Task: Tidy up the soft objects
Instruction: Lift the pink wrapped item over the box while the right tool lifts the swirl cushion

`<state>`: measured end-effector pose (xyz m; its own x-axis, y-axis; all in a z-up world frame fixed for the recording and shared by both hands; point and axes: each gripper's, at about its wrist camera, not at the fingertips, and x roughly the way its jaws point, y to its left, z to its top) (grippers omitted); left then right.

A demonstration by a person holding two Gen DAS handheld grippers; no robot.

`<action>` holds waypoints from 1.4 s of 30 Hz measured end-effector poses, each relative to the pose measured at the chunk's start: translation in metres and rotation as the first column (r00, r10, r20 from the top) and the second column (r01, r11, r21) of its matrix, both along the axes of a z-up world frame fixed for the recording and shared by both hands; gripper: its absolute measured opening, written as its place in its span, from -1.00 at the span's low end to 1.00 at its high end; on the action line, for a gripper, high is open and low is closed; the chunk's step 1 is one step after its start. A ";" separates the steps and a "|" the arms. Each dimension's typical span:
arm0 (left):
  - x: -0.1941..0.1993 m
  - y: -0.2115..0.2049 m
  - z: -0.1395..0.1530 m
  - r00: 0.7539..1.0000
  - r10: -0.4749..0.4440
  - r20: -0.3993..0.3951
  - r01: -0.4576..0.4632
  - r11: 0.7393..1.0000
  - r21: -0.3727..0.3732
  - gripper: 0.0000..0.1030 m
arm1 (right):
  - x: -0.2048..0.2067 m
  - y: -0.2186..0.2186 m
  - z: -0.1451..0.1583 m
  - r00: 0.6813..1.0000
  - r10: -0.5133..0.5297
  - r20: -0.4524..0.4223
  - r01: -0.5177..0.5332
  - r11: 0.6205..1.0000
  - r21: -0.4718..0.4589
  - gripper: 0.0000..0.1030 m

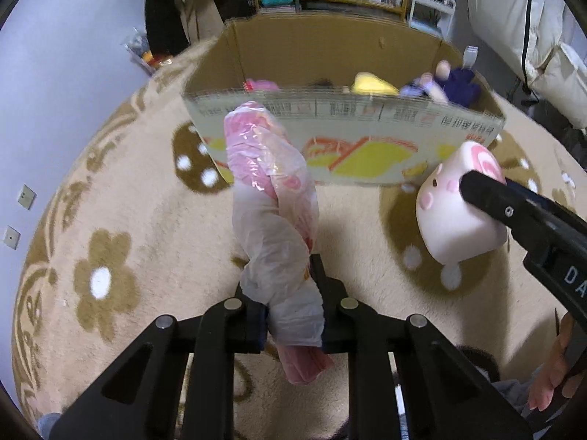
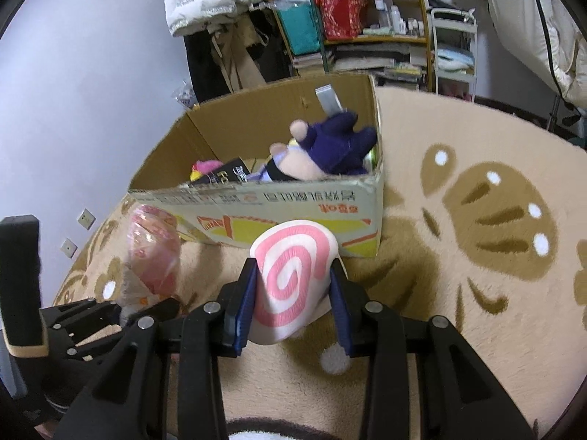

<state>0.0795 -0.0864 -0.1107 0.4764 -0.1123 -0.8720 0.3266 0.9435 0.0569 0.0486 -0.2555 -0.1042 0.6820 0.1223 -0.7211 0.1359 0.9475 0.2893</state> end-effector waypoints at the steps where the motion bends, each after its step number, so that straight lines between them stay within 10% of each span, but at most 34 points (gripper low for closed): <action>1: -0.002 0.001 0.005 1.000 0.002 0.020 -0.002 1.000 0.002 -0.66 | -0.001 0.001 0.003 1.000 -0.002 0.013 0.002 1.000 -0.004 -0.24; 16: -0.014 0.009 0.082 0.943 0.009 0.332 0.005 0.999 -0.039 -0.66 | -0.022 0.008 0.057 0.971 0.006 0.241 0.025 0.991 -0.128 -0.24; 42: 0.005 0.006 0.118 0.868 0.003 0.497 0.027 0.998 -0.053 -0.65 | 0.002 0.003 0.083 0.926 0.005 0.377 0.072 0.979 -0.190 -0.24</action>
